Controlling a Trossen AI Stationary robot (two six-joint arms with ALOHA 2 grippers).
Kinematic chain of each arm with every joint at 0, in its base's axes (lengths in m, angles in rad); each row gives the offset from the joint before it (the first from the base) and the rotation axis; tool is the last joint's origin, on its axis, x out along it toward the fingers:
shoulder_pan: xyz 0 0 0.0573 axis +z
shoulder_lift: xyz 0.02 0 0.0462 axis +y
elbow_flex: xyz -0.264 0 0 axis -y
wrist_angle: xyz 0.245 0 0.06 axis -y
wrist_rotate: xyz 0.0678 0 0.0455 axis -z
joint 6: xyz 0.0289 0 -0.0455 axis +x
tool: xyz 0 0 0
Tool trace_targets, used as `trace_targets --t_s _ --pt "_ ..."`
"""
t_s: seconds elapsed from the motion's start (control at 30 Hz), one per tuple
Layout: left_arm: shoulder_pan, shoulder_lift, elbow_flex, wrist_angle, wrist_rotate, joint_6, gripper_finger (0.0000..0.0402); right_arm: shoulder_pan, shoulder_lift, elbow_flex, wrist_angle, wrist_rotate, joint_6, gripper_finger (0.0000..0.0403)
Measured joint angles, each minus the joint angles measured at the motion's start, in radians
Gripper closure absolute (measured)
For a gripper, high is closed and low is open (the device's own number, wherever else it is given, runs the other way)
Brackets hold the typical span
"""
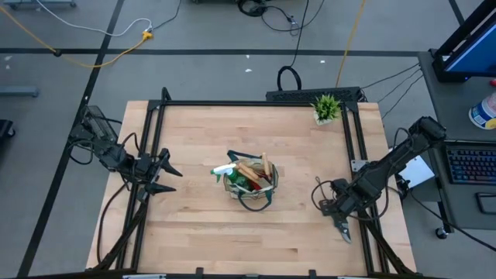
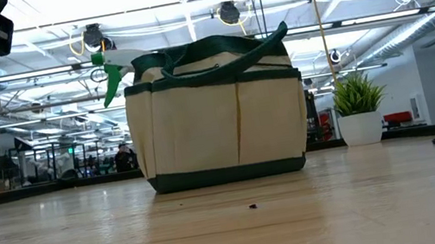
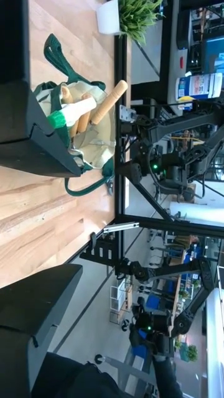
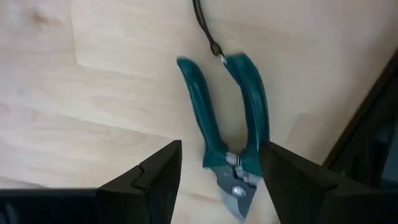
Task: Pick & Place Garden tools in Gardening bag
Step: Put the green shear scissors into the gardening bag
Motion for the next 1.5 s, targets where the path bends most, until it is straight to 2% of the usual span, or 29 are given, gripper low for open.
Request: trace_targets --t_s 1.13,1.5 --pt "0.000 0.000 0.000 0.001 0.000 0.010 0.0158 0.000 0.181 0.000 0.109 0.000 -0.013 0.0195" --pt "0.000 0.000 0.000 0.001 0.000 0.010 0.0158 -0.046 0.280 0.000 0.121 0.003 -0.070 0.0196"
